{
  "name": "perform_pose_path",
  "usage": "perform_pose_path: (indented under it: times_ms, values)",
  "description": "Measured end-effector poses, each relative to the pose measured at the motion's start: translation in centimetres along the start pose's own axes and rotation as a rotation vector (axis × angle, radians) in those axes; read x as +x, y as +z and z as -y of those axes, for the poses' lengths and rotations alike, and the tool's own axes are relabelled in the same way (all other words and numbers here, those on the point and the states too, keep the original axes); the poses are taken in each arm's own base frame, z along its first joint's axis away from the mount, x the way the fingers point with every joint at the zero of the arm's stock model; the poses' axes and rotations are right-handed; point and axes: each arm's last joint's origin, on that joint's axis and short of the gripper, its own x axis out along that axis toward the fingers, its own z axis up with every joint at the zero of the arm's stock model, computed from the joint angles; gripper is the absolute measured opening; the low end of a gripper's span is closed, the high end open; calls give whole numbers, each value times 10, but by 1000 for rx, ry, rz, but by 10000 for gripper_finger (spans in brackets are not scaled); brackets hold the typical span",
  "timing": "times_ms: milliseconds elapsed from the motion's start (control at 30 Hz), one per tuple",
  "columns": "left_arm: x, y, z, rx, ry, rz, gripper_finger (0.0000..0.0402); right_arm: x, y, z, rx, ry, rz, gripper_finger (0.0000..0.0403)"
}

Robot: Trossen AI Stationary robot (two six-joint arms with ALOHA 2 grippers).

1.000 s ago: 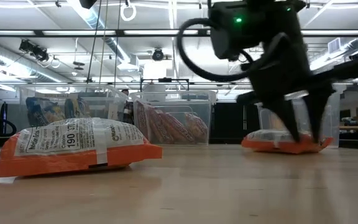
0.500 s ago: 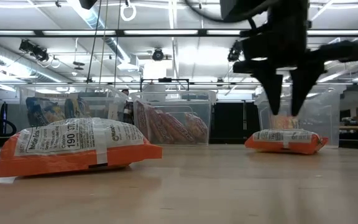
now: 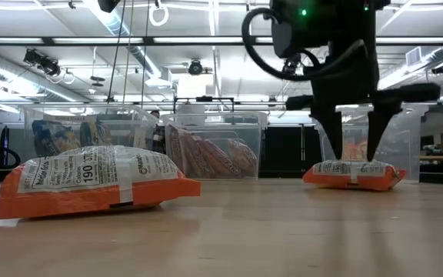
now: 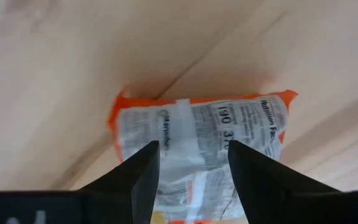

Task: Sort Maruchan noodles
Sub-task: Put the top right orange noodle pack into the right transparent bin

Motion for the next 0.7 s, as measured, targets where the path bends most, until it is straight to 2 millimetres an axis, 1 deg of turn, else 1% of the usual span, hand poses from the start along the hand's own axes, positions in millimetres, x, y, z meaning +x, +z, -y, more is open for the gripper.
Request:
perform_pose_path:
  times_ms: [167, 300, 433, 600, 700]
  values:
    - [0, 0, 0, 0, 12, 6, 270, 6, 3, 3, 9, -42, 37, 186]
    - [0, 0, 0, 0, 16, 8, 270, 13, 2, 3, 17, -19, 77, 168]
    - [0, 0, 0, -1, 16, 9, 270, 20, -3, 0, 19, 6, 50, 150]
    - [0, 0, 0, -1, 16, 9, 270, 22, -4, 0, 24, 24, 57, 126]
    - [0, 0, 0, -1, 16, 9, 270, 22, -3, 0, 32, 31, 67, 105]
